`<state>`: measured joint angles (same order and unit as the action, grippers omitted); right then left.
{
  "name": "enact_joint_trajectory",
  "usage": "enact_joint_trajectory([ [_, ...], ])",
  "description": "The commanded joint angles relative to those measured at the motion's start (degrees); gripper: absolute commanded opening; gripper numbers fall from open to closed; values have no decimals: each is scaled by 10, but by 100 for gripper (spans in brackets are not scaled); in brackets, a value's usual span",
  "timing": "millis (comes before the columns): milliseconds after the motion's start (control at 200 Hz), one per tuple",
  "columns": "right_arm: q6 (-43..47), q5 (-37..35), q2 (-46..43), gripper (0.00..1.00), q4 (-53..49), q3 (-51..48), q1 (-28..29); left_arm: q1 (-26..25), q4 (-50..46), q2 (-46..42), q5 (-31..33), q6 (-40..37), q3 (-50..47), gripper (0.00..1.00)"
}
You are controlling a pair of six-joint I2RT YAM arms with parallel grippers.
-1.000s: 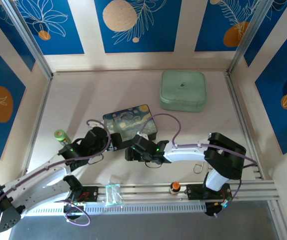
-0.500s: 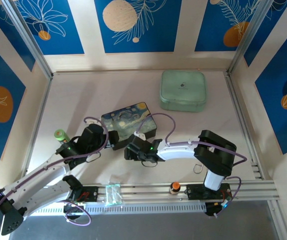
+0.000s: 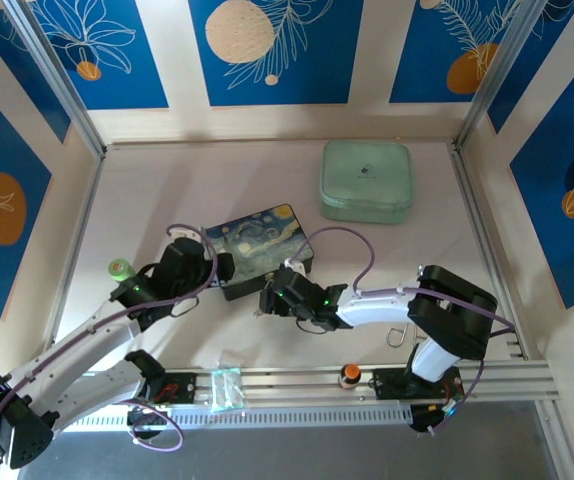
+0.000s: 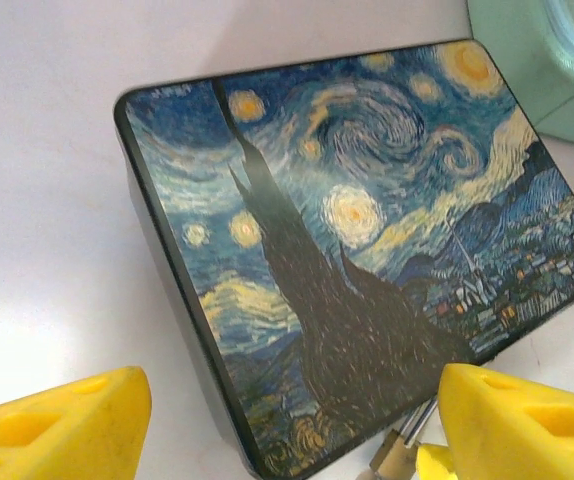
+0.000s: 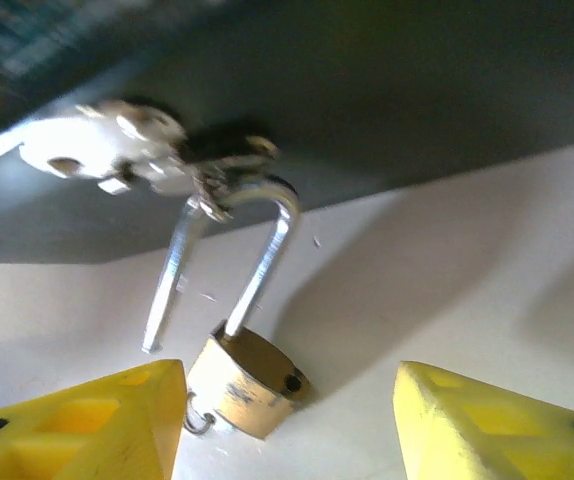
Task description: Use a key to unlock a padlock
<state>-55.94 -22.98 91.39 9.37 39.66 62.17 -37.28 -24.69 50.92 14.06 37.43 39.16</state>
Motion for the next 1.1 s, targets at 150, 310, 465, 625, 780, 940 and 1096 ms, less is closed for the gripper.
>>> enact_joint_trajectory([
  [150,23,22,28,54,57,4,-11,44,11,18,-16,-32,5,76],
  [310,21,46,29,52,100,-20,-20,53,13,19,-21,-33,0,76],
  [465,26,80,40,50,143,-31,-26,65,17,28,-17,-46,0,76],
  [625,9,69,31,47,116,-36,-17,84,22,49,-16,-60,7,76],
  [780,1,50,28,55,58,-20,-3,94,30,63,-24,-65,13,76],
  [940,-19,23,39,54,-11,4,-2,97,34,64,-33,-61,13,76],
  [1096,-10,40,59,54,-15,20,-8,99,38,60,-35,-59,7,76],
])
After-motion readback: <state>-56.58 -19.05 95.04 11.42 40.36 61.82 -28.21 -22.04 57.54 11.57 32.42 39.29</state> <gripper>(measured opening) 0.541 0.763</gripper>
